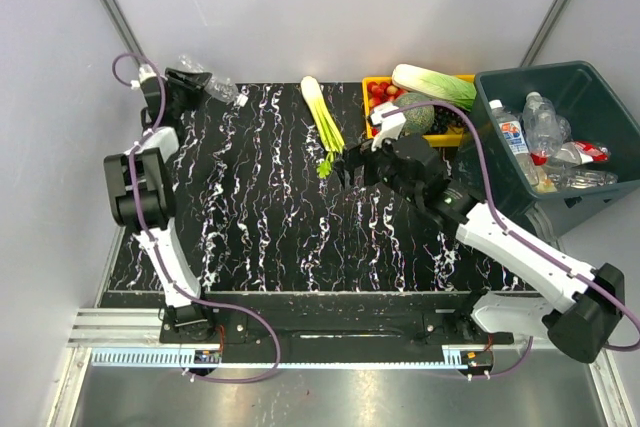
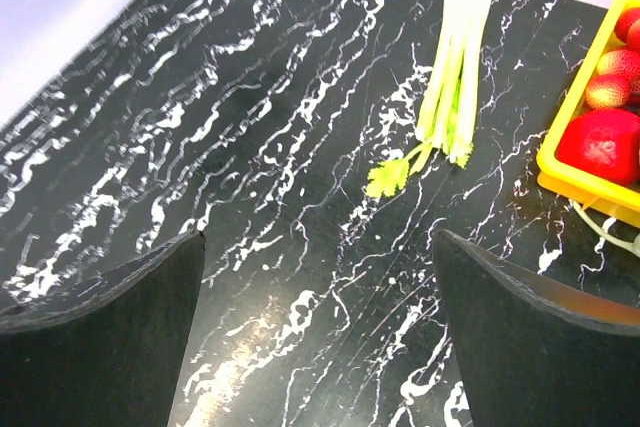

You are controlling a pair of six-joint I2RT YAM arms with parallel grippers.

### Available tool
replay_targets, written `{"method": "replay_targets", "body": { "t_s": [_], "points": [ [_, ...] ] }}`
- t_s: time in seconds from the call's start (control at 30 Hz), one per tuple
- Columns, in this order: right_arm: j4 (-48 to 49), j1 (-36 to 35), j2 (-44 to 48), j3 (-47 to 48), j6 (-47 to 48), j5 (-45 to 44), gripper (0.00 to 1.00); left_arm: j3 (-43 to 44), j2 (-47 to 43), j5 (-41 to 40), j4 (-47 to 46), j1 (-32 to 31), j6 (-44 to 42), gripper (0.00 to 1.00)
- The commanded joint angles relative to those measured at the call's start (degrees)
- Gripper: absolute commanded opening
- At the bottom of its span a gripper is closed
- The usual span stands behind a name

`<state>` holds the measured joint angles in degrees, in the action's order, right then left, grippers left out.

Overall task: Put the plastic bottles in the bin
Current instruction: Pick up the plastic bottle from the corner of the board, then place the plastic bottle in the trash bin.

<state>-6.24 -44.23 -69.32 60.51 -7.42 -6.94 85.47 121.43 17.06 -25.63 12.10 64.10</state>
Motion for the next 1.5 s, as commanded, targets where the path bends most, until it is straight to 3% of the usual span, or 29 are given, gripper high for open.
{"method": "replay_targets", "body": {
  "t_s": [0.0,0.1,0.2,0.3,0.47,0.63,0.73,0.83,0.97,1.37,1.47],
  "points": [
    [3.5,-0.2,5.3,-2.9,-5.2,-1.9,0.99,-2.5,-11.8,8.4,7.3,0.0,-8.3,0.31],
    [7.9,-0.2,9.4,-8.1,-10.4,-1.8,0.99,-3.5,-18.3,12.8,17.5,0.0,-14.9,0.3],
    [7.0,-0.3,12.0,-10.5,-13.7,-5.5,0.99,-9.1,-26.7,16.5,21.0,-0.5,-19.9,0.3],
    [2.6,-0.3,11.7,-8.4,-13.2,-5.8,0.99,-16.8,-37.6,14.7,22.0,-2.5,-23.3,0.3],
    [-1.1,-0.3,12.2,-5.8,-11.5,-0.9,0.99,-23.0,-50.6,9.0,31.4,-11.7,-30.9,0.31],
    [2.2,-0.2,14.4,-7.1,-9.3,8.9,0.99,-30.3,-58.6,13.1,34.5,-20.4,-35.8,0.3],
    [4.4,-0.4,13.9,-6.7,-9.9,13.2,0.99,-32.9,-62.8,14.4,37.4,-26.9,-43.9,0.34],
    [5.4,-0.2,12.2,-4.8,-12.8,16.6,0.99,-32.8,-63.9,12.6,43.1,-35.5,-51.3,0.37],
    [9.9,-0.2,9.7,-4.4,-17.4,20.0,0.99,-31.0,-62.3,11.4,48.5,-40.7,-54.0,0.33],
    [20.8,-0.3,-2.1,-4.2,-24.7,22.8,0.99,-32.9,-66.1,14.2,44.8,-41.8,-52.7,0.33],
    [25.1,-0.2,-4.9,-3.7,-26.1,23.2,0.93,-32.9,-66.4,13.6,44.8,-41.8,-52.6,0.32]
  ]
}}
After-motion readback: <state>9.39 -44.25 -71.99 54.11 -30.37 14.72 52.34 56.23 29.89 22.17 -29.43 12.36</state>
